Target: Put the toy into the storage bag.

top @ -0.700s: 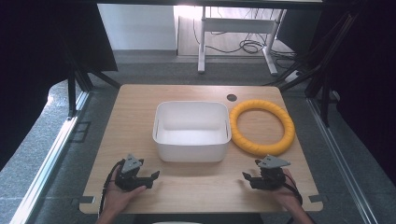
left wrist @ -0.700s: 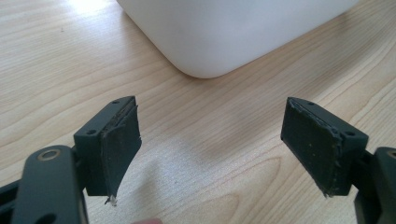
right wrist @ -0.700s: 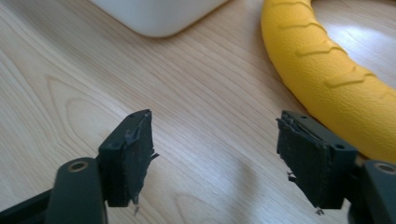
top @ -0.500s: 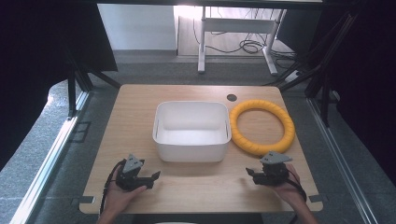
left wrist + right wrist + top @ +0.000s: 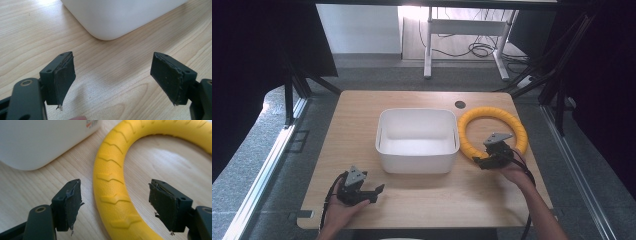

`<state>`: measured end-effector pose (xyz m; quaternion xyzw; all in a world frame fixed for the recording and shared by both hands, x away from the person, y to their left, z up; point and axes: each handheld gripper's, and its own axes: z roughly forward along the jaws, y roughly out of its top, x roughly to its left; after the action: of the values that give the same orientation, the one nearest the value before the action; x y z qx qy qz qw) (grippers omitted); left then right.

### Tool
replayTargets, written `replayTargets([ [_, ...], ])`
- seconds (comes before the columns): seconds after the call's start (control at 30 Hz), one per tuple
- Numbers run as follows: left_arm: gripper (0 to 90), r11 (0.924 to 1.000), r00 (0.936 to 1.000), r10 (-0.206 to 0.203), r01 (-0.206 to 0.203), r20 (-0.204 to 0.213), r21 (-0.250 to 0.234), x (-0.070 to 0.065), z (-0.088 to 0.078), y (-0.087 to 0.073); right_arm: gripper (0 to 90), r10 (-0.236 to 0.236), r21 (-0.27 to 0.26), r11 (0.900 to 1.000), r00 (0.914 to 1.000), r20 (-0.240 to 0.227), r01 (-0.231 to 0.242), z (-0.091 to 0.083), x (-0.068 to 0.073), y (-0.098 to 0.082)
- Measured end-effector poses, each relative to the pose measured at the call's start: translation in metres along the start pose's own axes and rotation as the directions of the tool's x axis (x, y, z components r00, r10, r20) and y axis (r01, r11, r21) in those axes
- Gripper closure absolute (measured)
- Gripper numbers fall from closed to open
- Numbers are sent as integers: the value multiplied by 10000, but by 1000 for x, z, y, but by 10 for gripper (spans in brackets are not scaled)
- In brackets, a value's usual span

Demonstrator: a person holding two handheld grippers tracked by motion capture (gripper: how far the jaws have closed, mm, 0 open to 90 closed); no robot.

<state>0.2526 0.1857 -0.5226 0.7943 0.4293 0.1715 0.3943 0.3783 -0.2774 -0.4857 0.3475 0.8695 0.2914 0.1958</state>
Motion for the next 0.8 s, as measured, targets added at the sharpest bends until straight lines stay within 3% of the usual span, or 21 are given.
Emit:
replayTargets([
  [0.1,197,10000,10000,-1,1,-16,-21,0,-1,0,269,8,318,9995,9999,-139,-3,8,-1,-1],
  [0.17,197,10000,10000,-20,20,-20,-33,1,-2,0,287,-41,797,9968,9996,-277,63,19,-3,-2],
  [0.3,197,10000,10000,1,-1,-41,-33,1,-1,0,328,35,1147,9934,9987,-503,23,30,-7,-5],
  [0.33,197,10000,10000,1,-2,-48,-28,1,-1,0,348,-69,1404,9899,9971,-755,175,36,-9,-7],
  [0.43,198,10000,10000,-18,18,-50,-17,1,0,0,423,-73,1317,9911,9967,-810,180,38,-11,-7],
  [0.53,198,10000,10000,-11,11,-52,28,1,1,0,446,-189,1470,9885,9933,-1138,356,39,-14,-4],
  [0.57,198,10000,10000,21,-20,-49,39,0,1,0,471,-395,1698,9834,9886,-1455,643,40,-17,-1],
  [0.63,198,10000,10000,34,-34,-53,17,0,1,0,485,-654,1811,9788,9844,-1635,951,40,-18,2],
  [0.77,198,10000,9999,-41,40,-100,-52,1,-2,0,494,-755,1576,9822,9834,-1647,1018,37,-16,3],
  [0.8,198,9999,9998,-98,97,-143,-74,3,-2,0,499,-745,1017,9906,9846,-1582,913,30,-15,3],
])
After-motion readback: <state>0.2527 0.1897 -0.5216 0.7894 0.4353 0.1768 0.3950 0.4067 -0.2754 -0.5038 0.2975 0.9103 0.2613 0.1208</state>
